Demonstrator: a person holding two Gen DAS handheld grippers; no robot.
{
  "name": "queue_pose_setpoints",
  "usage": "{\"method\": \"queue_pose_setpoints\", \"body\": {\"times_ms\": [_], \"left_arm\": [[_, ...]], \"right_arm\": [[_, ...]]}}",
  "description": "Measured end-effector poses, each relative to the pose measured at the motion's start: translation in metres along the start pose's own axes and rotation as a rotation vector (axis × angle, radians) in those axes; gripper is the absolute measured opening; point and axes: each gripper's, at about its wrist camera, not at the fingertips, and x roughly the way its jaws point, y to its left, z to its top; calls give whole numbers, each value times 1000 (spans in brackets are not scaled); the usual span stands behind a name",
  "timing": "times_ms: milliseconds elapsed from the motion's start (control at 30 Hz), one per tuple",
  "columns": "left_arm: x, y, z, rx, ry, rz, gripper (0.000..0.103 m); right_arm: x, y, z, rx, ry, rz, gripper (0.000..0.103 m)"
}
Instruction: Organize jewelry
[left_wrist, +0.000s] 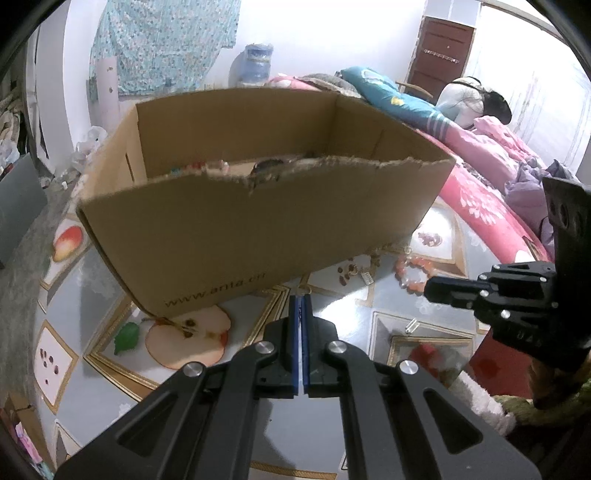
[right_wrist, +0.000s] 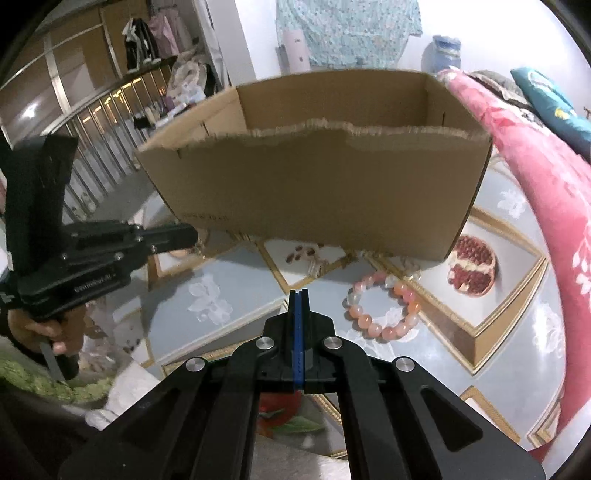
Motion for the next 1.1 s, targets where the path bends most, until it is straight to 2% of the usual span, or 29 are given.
{"method": "queue_pose_setpoints", "body": {"times_ms": [200,367,433,467,500,733,867,933,1100], "left_arm": [[-11,-4,5,13,-24,-7,1],[-10,-4,2,11,-18,-10,1],[-8,-4,2,8,-11,-11,1],[-8,-4,1,6,-9,-12,1],[-7,-4,1,5,-6,-13,1],[-3,-7,-1,2,8,-14,1],[-2,-6,-1,-2,13,-13,1],[-1,-5,-2,-6,16,-14,1],[1,-5,-2,-7,18,-17,1]], "right_arm": [[-1,-7,9,27,-30,12,0],[11,-5,1,24,49,32,3],[17,-1,-8,1,80,16,13],[20,1,-11,-8,89,6,22],[22,4,-13,-9,97,4,26],[39,18,-24,-49,104,-80,27],[41,31,-28,-107,96,-150,21],[40,32,-28,-111,97,-159,15],[39,34,-29,-97,94,-151,12]]}}
